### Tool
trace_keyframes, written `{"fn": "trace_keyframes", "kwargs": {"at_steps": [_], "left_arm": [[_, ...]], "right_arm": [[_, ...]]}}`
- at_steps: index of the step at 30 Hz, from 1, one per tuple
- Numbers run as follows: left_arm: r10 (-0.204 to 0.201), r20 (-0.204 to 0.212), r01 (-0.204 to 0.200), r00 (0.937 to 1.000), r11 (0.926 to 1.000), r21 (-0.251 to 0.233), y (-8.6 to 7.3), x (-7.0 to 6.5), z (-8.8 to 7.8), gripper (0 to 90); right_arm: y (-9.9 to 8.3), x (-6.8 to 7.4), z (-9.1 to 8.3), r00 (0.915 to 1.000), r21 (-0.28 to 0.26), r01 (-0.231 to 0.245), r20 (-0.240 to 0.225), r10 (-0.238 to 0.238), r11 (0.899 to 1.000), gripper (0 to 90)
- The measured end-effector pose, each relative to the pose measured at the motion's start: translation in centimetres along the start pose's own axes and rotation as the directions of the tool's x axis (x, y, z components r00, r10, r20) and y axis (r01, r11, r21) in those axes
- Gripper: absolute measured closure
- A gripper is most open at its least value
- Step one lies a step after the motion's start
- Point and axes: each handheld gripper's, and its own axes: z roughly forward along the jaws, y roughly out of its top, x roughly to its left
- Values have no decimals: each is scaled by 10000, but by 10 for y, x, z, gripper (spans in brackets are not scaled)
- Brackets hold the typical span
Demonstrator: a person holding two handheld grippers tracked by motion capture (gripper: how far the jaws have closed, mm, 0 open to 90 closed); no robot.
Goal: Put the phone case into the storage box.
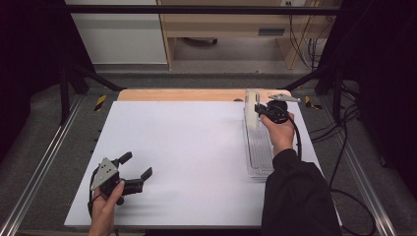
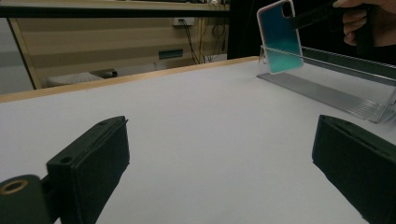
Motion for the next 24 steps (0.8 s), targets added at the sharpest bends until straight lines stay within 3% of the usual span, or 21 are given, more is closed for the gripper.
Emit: {"fn": "trace_keyframes", "kwargs": {"at_steps": [5,24], "left_arm": [[-45,8,45,10000,10000,-7,0,0,-1,35],[-98,-6,98,10000,10000,-6,0,1,-1,36]], "right_arm": [[0,0,1,9999,-214,96,-59,-98,9997,817],[-2,2,2,9993,-128,355,160,-352,9993,817]]}}
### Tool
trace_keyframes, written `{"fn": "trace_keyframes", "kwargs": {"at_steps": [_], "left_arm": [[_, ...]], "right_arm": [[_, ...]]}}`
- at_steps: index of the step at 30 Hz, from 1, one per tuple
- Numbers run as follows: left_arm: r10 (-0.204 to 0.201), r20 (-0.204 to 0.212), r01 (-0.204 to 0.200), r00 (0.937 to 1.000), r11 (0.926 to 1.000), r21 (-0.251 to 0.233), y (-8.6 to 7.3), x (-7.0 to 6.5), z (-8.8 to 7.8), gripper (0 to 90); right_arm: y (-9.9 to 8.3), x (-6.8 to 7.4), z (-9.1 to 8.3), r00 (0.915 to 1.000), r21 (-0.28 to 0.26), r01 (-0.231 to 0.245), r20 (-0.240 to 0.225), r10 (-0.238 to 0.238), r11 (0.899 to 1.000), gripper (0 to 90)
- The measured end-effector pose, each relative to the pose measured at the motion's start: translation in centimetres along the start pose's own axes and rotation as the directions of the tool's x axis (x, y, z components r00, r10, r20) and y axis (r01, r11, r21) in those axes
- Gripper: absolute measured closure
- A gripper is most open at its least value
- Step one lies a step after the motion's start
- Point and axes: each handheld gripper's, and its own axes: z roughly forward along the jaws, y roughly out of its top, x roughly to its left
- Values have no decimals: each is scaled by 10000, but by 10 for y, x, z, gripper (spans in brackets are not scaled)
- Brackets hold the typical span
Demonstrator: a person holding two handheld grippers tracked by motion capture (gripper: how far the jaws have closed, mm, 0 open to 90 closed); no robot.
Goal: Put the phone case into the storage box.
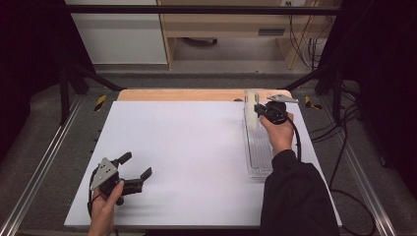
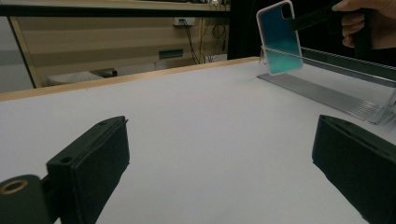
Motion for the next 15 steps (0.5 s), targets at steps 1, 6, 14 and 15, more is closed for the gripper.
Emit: {"fn": "trace_keyframes", "kwargs": {"at_steps": [1,6,14,15], "left_arm": [[-3,2,3,10000,10000,0,0,0,0,36],[-5,-2,5,10000,10000,-10,0,0,0,36],[-12,-4,12,10000,10000,-16,0,1,0,36],[-14,-4,14,10000,10000,-17,0,1,0,36]], "right_arm": [[0,0,0,10000,4,-28,-11,28,10000,817],[-1,0,0,10000,70,28,-9,-27,10000,817],[-1,1,0,10000,57,11,-11,-11,10000,817],[-1,1,0,10000,62,20,-15,-20,10000,816]]}}
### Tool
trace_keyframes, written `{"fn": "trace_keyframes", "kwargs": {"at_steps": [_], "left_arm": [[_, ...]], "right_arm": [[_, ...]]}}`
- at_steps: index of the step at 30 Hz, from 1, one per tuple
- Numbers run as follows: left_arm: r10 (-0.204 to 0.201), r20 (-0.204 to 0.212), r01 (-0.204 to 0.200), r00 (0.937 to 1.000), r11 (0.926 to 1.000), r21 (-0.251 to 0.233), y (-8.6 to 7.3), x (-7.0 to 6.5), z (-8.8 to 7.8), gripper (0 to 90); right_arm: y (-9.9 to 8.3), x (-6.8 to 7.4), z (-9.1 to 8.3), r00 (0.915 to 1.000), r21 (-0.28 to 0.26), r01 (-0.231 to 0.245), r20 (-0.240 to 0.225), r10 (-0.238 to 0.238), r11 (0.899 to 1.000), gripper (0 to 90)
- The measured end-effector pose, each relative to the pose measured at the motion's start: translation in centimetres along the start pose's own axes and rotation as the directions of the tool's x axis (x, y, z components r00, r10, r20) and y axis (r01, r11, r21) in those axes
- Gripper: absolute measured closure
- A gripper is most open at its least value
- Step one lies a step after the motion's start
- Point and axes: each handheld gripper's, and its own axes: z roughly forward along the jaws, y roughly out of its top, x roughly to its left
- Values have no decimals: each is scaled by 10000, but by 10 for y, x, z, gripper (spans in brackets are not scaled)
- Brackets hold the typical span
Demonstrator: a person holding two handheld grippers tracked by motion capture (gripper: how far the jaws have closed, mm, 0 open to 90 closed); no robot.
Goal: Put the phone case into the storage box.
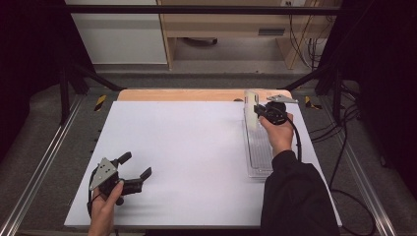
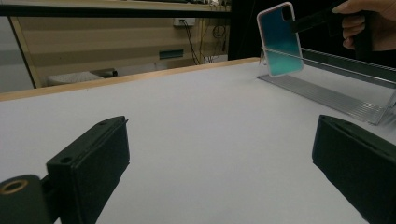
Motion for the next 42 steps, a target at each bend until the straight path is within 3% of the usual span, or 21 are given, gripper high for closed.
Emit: {"fn": "trace_keyframes", "kwargs": {"at_steps": [42], "left_arm": [[-11,71,11,10000,10000,-24,0,-1,0,36]], "right_arm": [[-1,-3,1,9997,529,225,-104,-219,9983,813]]}}
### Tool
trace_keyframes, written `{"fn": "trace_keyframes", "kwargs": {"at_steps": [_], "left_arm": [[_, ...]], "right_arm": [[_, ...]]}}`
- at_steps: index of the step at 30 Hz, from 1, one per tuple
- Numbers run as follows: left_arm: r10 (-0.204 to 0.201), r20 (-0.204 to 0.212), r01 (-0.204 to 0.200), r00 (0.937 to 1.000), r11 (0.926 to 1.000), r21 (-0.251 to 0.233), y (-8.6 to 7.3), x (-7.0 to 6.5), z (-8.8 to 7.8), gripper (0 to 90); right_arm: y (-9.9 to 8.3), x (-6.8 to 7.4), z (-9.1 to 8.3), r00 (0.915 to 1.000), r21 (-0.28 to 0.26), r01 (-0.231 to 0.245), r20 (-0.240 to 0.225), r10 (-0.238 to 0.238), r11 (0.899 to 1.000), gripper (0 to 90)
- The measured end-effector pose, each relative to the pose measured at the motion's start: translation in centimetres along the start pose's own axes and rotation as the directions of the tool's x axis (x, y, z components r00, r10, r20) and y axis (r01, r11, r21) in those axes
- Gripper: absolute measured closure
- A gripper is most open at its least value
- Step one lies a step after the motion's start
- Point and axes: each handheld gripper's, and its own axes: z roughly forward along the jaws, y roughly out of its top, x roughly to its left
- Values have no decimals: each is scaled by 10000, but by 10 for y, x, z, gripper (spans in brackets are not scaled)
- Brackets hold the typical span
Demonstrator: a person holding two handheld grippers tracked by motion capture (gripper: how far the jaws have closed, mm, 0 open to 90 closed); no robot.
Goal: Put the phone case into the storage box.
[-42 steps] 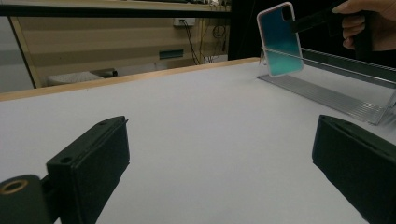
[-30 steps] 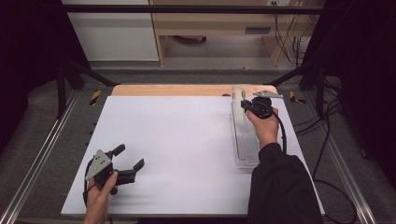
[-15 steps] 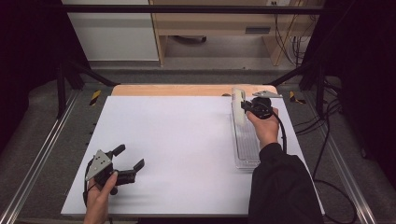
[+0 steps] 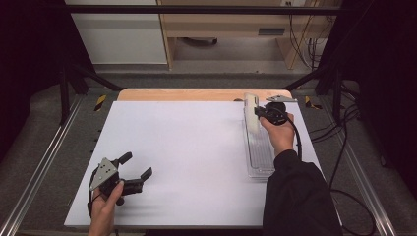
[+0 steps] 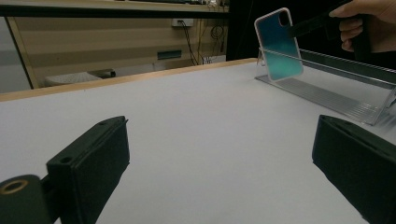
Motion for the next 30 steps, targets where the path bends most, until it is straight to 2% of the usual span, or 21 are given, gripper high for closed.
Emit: {"fn": "trace_keyframes", "kwargs": {"at_steps": [30], "left_arm": [[39,21,-40,10000,10000,19,0,0,0,36]], "right_arm": [[1,-1,3,9980,171,-34,635,23,9998,811]]}}
